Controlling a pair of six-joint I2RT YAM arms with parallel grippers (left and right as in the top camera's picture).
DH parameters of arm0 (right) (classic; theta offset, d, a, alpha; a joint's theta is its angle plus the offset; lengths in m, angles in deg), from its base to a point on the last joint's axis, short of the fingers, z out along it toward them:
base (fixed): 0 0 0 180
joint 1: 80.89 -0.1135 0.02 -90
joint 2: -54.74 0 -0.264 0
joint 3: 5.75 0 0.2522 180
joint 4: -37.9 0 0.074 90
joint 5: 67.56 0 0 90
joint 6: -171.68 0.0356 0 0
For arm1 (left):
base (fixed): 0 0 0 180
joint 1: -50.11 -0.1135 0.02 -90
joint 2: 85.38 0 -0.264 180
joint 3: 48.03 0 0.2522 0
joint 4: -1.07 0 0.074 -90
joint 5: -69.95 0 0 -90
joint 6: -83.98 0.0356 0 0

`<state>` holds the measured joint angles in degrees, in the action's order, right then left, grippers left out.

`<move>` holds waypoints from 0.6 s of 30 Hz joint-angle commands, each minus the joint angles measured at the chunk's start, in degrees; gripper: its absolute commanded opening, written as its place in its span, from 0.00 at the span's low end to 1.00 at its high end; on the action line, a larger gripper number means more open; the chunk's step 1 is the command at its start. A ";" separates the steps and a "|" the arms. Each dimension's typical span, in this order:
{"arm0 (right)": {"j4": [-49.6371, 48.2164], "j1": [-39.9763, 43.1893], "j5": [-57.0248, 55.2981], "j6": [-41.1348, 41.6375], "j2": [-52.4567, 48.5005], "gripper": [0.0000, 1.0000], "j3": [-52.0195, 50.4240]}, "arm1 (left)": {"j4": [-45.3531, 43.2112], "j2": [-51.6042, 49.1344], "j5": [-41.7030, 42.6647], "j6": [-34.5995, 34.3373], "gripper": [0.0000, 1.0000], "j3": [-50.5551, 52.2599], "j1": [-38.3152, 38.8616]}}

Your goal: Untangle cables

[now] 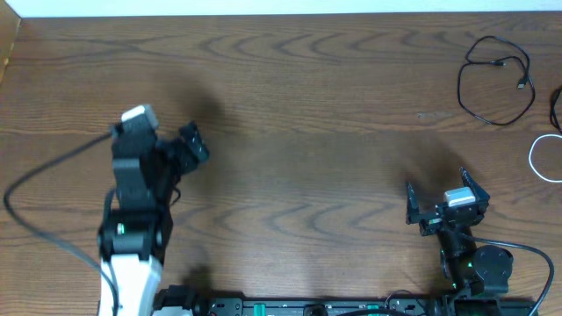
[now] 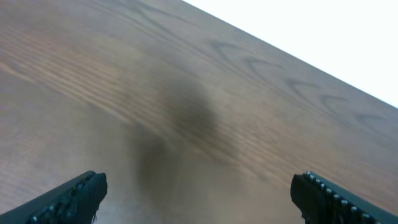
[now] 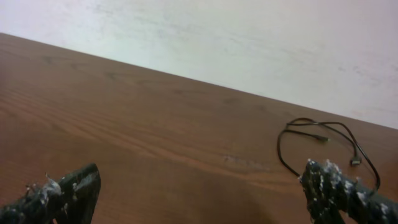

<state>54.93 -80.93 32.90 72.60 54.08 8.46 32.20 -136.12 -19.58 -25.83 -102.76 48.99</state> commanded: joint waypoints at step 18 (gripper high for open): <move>0.22 -0.39 -0.22 0.44 0.35 0.99 -0.13 | -20.09 42.86 -4.85 0.72 0.99 39.43 -2.82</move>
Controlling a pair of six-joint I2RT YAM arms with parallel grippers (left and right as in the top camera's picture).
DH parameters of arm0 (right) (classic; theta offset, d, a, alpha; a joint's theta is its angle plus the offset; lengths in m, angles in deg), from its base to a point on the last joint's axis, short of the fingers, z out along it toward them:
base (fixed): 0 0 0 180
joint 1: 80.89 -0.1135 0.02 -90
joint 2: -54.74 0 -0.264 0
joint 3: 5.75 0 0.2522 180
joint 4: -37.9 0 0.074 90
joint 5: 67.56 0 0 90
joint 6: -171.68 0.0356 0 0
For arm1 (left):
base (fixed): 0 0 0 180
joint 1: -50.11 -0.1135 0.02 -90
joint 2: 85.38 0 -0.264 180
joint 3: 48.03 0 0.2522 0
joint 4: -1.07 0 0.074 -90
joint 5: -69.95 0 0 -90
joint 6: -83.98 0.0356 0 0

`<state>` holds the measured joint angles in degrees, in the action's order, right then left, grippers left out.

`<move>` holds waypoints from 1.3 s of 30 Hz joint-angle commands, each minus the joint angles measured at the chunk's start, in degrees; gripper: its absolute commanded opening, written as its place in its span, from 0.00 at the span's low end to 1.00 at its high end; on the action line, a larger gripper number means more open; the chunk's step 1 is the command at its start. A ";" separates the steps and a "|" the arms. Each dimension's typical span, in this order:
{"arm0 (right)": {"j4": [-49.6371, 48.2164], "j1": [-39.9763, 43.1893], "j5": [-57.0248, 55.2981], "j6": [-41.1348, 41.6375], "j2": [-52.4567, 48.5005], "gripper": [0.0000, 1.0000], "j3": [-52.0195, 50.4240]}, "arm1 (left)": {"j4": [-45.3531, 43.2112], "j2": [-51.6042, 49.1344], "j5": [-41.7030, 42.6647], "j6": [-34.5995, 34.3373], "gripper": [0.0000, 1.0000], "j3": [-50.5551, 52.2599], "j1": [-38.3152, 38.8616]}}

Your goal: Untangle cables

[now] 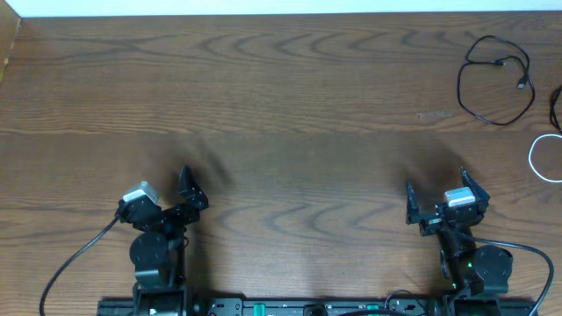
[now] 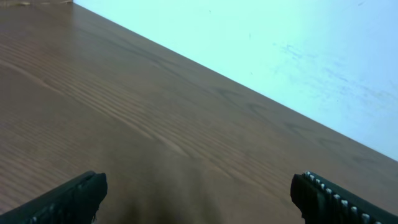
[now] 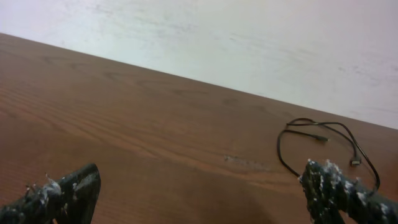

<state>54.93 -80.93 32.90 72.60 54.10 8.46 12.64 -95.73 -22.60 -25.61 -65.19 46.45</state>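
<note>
A thin black cable (image 1: 496,79) lies in a loose loop at the far right of the wooden table; the right wrist view shows this black cable (image 3: 323,140) ahead and to the right. A white cable (image 1: 544,158) curls at the right edge, and a piece of another black cable (image 1: 556,105) shows just above it. My left gripper (image 1: 193,189) is low near the front left, open and empty, far from all the cables. My right gripper (image 1: 436,191) sits at the front right, open with nothing in it, short of the black loop. Bare wood shows between the left fingers (image 2: 68,198) and between the right fingers (image 3: 339,190).
The brown wooden table (image 1: 290,114) runs to a pale wall at the back. Both arm bases and a black rail stand along the front edge. A grey lead trails from the left arm's wrist camera (image 1: 136,195).
My left arm was farther out over the table at the left and now sits back low by the front edge, its camera facing the wall. The right arm and the cables have not moved.
</note>
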 commanded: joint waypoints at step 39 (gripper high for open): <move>0.22 -0.39 -0.24 0.44 0.33 0.99 -0.11 | 5.97 9.70 -2.45 1.99 0.99 3.15 -0.28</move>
